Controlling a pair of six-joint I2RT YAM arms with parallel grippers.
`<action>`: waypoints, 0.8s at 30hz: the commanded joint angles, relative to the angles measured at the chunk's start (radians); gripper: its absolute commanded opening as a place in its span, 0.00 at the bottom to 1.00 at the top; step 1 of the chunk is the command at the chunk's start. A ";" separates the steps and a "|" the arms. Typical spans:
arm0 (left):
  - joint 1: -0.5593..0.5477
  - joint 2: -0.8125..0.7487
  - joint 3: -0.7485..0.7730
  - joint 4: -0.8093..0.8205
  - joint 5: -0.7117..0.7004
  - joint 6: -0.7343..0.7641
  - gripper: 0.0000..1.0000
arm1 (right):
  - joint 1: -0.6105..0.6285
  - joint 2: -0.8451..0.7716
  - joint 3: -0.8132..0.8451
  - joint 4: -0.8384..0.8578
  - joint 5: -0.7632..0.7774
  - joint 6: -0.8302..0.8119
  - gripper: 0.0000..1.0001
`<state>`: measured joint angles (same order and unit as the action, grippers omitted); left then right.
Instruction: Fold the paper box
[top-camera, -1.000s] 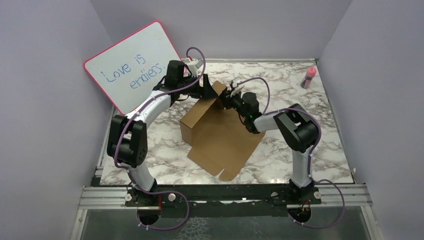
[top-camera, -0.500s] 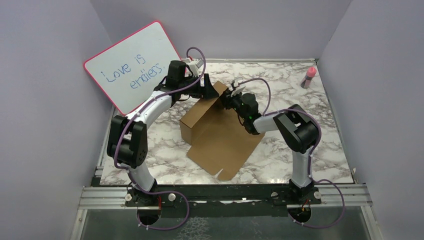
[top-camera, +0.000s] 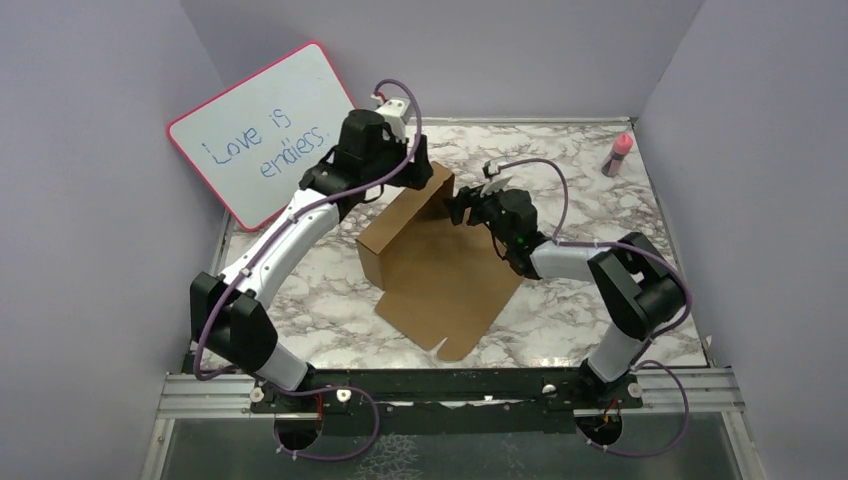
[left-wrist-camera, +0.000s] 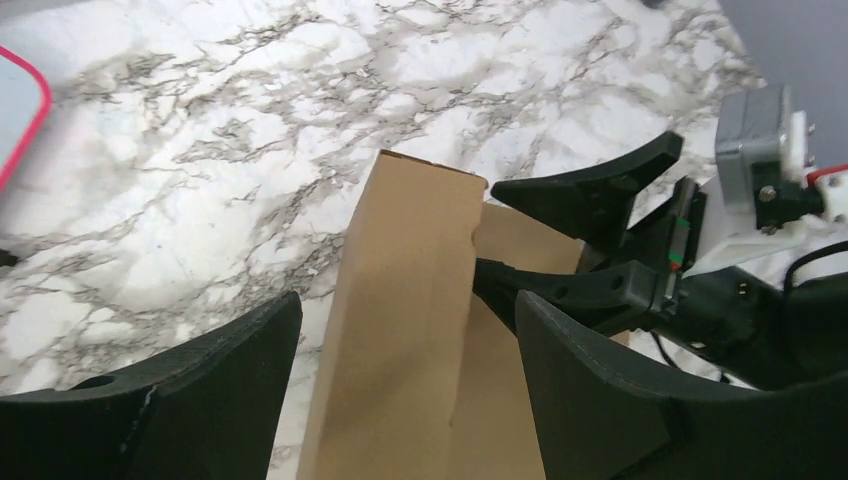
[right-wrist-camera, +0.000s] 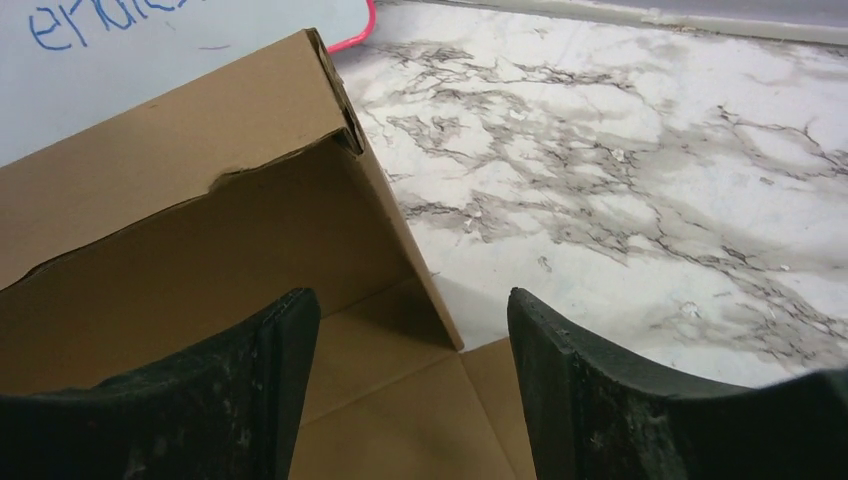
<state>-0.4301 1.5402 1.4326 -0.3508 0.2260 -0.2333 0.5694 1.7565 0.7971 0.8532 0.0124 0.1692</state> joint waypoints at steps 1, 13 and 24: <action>-0.153 -0.056 0.006 -0.102 -0.338 0.127 0.79 | 0.000 -0.114 -0.059 -0.133 0.083 0.107 0.76; -0.486 -0.015 -0.019 -0.179 -0.994 0.270 0.77 | 0.001 -0.474 -0.275 -0.266 0.243 0.259 0.91; -0.562 0.283 0.106 -0.221 -1.259 0.342 0.72 | -0.002 -0.705 -0.450 -0.238 0.455 0.286 0.95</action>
<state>-0.9733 1.7512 1.4666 -0.5350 -0.8715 0.0650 0.5686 1.0966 0.3691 0.5968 0.3588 0.4377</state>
